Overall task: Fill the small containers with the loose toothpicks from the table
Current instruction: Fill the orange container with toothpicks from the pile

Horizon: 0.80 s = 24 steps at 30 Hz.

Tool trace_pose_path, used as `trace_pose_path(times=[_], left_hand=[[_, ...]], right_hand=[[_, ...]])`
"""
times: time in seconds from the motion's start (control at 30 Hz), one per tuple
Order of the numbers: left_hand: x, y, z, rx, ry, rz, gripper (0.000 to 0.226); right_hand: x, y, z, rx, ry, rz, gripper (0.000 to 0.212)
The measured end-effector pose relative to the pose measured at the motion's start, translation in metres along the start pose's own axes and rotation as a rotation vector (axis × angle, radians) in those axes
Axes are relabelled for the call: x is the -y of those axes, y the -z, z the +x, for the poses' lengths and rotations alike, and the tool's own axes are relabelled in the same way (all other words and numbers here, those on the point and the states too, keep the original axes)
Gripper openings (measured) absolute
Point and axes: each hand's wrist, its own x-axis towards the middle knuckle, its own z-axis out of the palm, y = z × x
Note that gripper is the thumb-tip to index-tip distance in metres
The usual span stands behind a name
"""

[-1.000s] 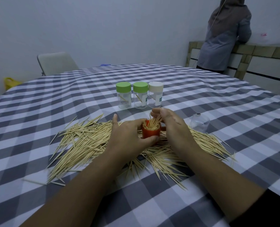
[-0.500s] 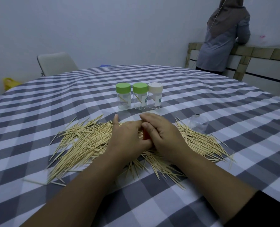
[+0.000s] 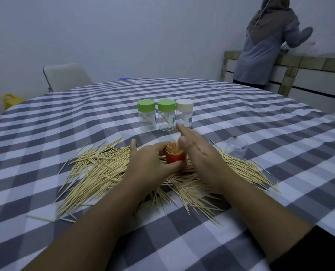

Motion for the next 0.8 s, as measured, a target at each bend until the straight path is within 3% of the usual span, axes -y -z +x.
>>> trace_pose_path(times=[0.1,0.23,0.3,0.47,0.8], left_hand=[[0.001,0.005,0.001,-0.019,0.079,-0.022,0.054],[0.005,0.009,0.003,-0.049,0.166,-0.021,0.059],[0.006,0.009,0.003,-0.054,0.169,-0.021,0.059],[0.005,0.009,0.004,-0.08,0.169,-0.016,0.055],[-0.002,0.011,0.0,-0.104,0.151,0.057,0.054]], right_hand=[[-0.008,0.016,0.004,-0.044,-0.123,0.032,0.04],[-0.018,0.015,0.005,0.159,-0.225,-0.473,0.048],[-0.016,0.011,0.004,0.243,-0.24,-0.602,0.052],[-0.006,0.005,0.005,0.275,-0.205,-0.645,0.062],[-0.017,-0.014,0.015,0.228,-0.107,-0.98,0.044]])
